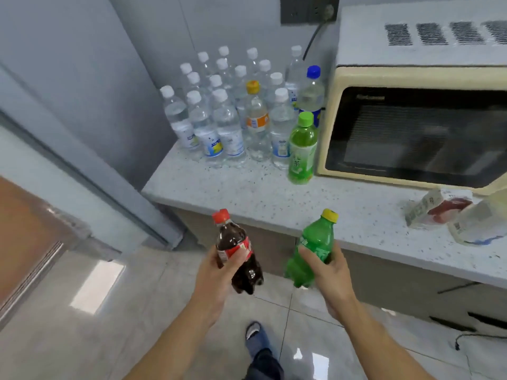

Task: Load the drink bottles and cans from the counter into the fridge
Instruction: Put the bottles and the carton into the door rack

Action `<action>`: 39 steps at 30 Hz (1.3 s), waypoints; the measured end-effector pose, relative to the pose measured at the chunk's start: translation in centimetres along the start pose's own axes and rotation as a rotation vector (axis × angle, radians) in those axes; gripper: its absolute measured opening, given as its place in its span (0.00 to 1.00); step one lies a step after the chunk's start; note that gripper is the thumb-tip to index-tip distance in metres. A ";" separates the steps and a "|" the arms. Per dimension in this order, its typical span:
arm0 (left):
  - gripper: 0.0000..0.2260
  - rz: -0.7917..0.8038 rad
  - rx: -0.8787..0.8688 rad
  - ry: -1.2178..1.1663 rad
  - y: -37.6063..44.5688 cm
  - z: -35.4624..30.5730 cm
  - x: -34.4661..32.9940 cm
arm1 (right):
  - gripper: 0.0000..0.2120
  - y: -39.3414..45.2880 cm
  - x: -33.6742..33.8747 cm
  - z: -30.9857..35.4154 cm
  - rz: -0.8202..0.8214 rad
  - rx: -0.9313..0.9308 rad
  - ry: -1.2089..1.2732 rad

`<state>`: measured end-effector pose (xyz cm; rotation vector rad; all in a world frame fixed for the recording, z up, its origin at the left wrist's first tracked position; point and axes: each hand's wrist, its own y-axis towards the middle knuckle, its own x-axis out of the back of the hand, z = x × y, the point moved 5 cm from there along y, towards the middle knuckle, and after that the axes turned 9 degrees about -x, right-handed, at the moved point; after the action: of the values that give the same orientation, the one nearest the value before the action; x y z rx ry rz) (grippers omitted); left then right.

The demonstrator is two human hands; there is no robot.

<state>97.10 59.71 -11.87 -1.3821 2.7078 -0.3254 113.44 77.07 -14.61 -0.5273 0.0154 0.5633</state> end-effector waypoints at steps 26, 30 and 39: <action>0.04 -0.487 -0.141 0.058 -11.3 -3.4 48.6 | 0.26 -19.9 -48.1 -7.4 0.600 0.269 -0.412; 0.13 -0.416 -0.216 0.106 -7.0 -7.0 51.8 | 0.28 -18.9 -52.1 -5.1 0.529 0.374 -0.401; 0.23 -0.315 -0.407 0.245 4.4 -13.7 55.7 | 0.26 -11.7 -58.3 -0.2 0.209 0.531 -0.358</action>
<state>58.47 19.25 1.64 -2.0080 2.8548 0.0520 70.03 39.13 -0.18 0.0982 -0.1191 0.8182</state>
